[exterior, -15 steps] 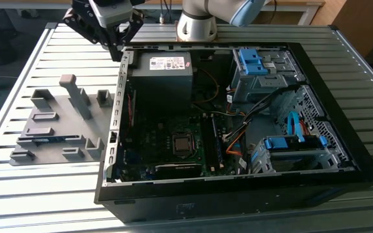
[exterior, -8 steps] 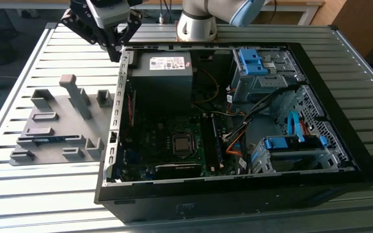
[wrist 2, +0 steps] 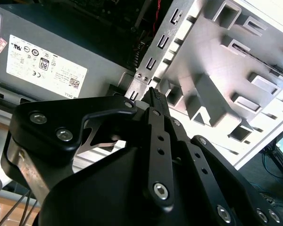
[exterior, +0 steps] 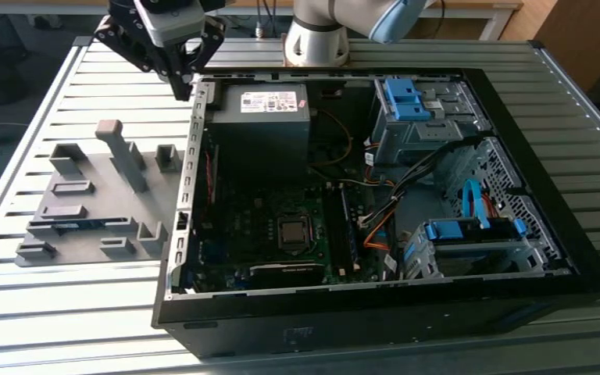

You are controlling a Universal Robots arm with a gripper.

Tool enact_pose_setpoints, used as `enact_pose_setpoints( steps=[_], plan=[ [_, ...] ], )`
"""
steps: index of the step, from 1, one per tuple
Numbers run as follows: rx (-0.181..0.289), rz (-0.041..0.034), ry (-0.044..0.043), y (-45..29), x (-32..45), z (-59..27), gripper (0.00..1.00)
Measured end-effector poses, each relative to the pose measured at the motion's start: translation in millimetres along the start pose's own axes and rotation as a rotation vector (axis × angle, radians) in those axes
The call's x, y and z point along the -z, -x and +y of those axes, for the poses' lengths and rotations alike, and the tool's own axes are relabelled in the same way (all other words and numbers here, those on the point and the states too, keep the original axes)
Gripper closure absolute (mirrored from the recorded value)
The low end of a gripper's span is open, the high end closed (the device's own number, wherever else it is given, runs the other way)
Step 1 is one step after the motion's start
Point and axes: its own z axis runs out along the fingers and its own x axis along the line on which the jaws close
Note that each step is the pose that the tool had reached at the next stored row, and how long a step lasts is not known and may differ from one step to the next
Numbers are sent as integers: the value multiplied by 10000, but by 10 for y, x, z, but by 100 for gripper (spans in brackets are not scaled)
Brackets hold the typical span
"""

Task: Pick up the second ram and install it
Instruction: 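Reach for the second ram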

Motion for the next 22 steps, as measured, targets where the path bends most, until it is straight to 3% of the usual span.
enact_pose_setpoints(
  steps=[22],
  plan=[
    [0,6,0,-124,-21,-10,89]
  ],
)
